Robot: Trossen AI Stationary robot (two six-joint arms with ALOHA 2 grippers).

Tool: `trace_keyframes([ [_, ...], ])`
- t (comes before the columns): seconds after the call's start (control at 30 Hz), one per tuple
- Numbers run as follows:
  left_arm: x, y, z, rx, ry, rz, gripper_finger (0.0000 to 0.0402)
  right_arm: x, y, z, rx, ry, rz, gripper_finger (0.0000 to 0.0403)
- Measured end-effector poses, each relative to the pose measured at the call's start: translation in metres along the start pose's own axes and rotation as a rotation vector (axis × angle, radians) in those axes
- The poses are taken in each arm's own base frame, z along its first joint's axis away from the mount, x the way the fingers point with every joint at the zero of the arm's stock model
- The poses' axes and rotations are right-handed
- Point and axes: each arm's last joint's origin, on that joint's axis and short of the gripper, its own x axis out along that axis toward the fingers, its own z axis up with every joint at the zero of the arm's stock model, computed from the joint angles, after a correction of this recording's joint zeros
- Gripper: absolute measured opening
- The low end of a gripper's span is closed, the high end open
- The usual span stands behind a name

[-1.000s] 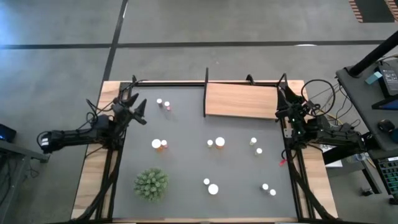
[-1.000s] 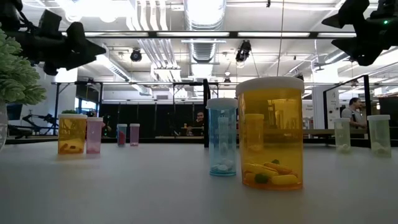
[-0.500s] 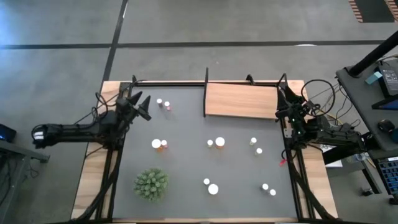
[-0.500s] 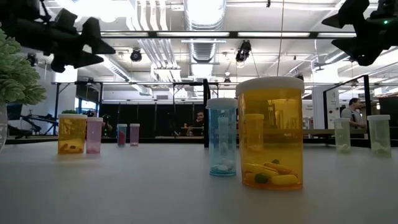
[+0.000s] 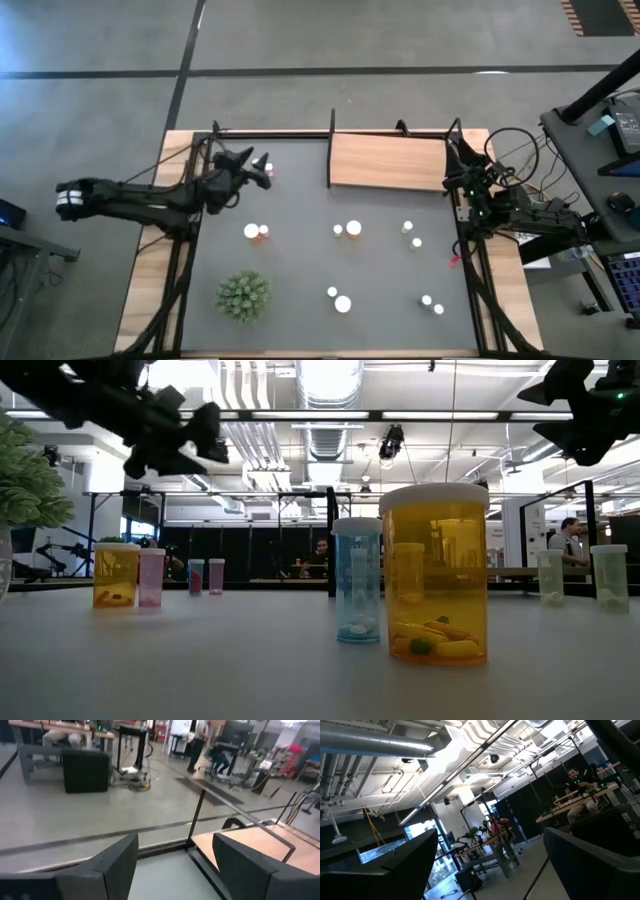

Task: Pick and place medicine bottles onto shelf by color
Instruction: Move the top pink pill bottle to the center of the table

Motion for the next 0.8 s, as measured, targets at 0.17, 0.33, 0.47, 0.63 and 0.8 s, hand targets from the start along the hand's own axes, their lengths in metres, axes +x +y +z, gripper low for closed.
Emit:
trace_keyframes([
  [0.17, 0.013, -0.015, -0.006, -0.014, 0.057, 0.027, 0.024, 0.0, 0.0, 0.0, 0.0, 0.0, 0.0, 0.0352],
  [0.33, 0.024, -0.025, -0.015, -0.026, 0.157, 0.061, 0.024, 0.0, 0.0, 0.0, 0.0, 0.0, 0.001, 0.0352],
  [0.47, 0.033, -0.031, -0.018, -0.055, 0.283, 0.091, 0.024, 0.0, 0.0, 0.0, 0.0, 0.0, 0.0, 0.0352],
  [0.63, 0.047, -0.034, -0.012, -0.114, 0.476, 0.154, 0.024, 0.0, 0.0, 0.0, -0.001, 0.0, 0.0, 0.0352],
  [0.8, 0.064, -0.034, -0.006, -0.177, 0.661, 0.233, 0.024, 0.0, 0.0, 0.0, 0.0, 0.0, 0.0, 0.0352],
])
